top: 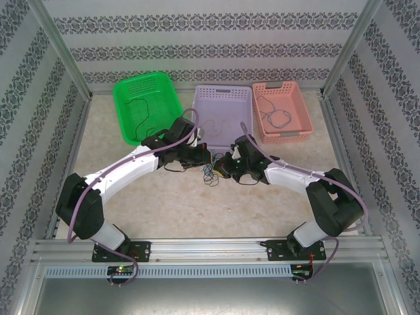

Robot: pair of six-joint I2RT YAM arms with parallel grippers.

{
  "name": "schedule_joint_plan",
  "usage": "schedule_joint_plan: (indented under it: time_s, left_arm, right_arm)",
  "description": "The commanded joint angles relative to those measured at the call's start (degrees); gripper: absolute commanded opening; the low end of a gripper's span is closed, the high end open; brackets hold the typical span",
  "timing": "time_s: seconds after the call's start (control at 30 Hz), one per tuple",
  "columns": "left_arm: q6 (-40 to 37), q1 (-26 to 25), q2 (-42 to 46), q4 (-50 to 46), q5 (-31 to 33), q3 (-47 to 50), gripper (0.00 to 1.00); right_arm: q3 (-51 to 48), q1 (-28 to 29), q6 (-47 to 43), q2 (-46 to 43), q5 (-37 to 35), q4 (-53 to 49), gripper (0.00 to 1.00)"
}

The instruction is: Untangle the cables

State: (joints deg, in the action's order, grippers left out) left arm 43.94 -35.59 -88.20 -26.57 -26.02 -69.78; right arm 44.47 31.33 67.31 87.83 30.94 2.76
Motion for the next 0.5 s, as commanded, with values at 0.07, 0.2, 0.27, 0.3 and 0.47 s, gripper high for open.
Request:
schedule_joint_plan:
  time_s: [0.07, 0.2, 0.27, 0.3, 0.47]
  left_arm:
    - [-2.25, -0.53, 2.41, -4.52, 2.56, -3.61, 0.00]
    - [-4.84, -0.19, 2.86, -9.17, 4.67, -5.72, 0.00]
    - [-6.23, 0.08, 2.93, -13.10, 7.35, -7.20, 0.00]
    - [-6.89, 0.24, 2.86, -14.58, 8.07, -7.83, 0.00]
    - [-8.72, 0.38, 2.40, -13.06, 3.43, -7.94, 0.00]
  right_arm:
    - [-3.46, -3.41, -4.01, -4.83, -2.52, -4.08, 0.00]
    - [-5.37, -7.35, -9.47, -9.42, -3.79, -10.76, 0.00]
    - [-6.20, -9.75, -12.55, -11.84, -4.30, -14.77, 0.00]
    - [-6.40, -10.88, -13.69, -12.79, -4.56, -16.25, 0.00]
    - [-3.44, -10.93, -18.68, -15.67, -4.58, -20.65, 0.00]
